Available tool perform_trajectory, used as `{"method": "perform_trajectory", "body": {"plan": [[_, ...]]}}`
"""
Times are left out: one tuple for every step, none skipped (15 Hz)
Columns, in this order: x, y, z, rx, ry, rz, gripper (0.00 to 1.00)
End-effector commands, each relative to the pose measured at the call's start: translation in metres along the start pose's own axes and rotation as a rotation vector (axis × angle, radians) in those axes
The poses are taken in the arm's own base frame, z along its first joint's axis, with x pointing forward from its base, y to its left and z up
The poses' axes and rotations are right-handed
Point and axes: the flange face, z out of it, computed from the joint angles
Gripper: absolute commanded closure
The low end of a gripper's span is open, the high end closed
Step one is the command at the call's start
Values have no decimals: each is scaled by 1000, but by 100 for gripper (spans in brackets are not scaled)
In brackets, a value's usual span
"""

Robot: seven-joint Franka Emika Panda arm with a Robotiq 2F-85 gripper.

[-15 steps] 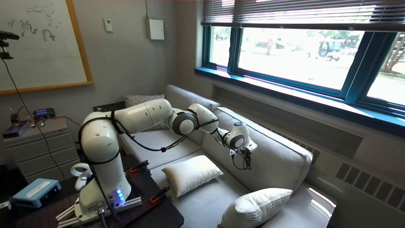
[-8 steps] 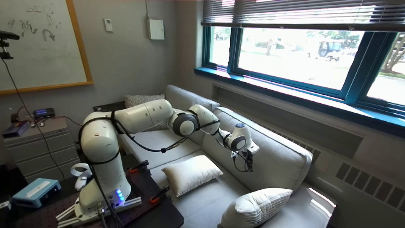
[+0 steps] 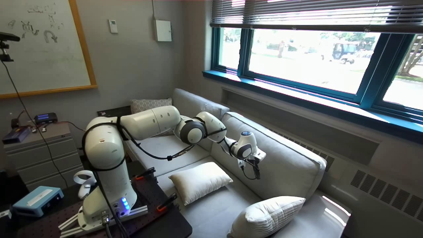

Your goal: Arrange the small pillows on the right side of the couch

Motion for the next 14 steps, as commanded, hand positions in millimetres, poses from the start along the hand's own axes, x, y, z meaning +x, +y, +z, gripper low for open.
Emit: {"method": "perform_trajectory", "body": {"plan": [[-46,-36,28,34,-26,-198,0],[-62,-47,34,36,-41,-255,0],[-79,-56,27,33,-48,-314,0],[-96,-70,30,35,-48,-371,0],[-108,-82,29,41,-46,-425,0],[-121,-98,25,52,-40,-478,0],[-132,-112,20,66,-34,-529,0],[-142,-129,14,87,-35,-571,0],[-154,-148,6,116,-40,-608,0],[-166,-164,-1,133,-37,-643,0],[-179,-182,-9,151,-40,-680,0],[-196,-200,-18,162,-42,-721,0],[-209,-214,-25,173,-45,-757,0],[-224,-227,-32,158,-44,-796,0]]}}
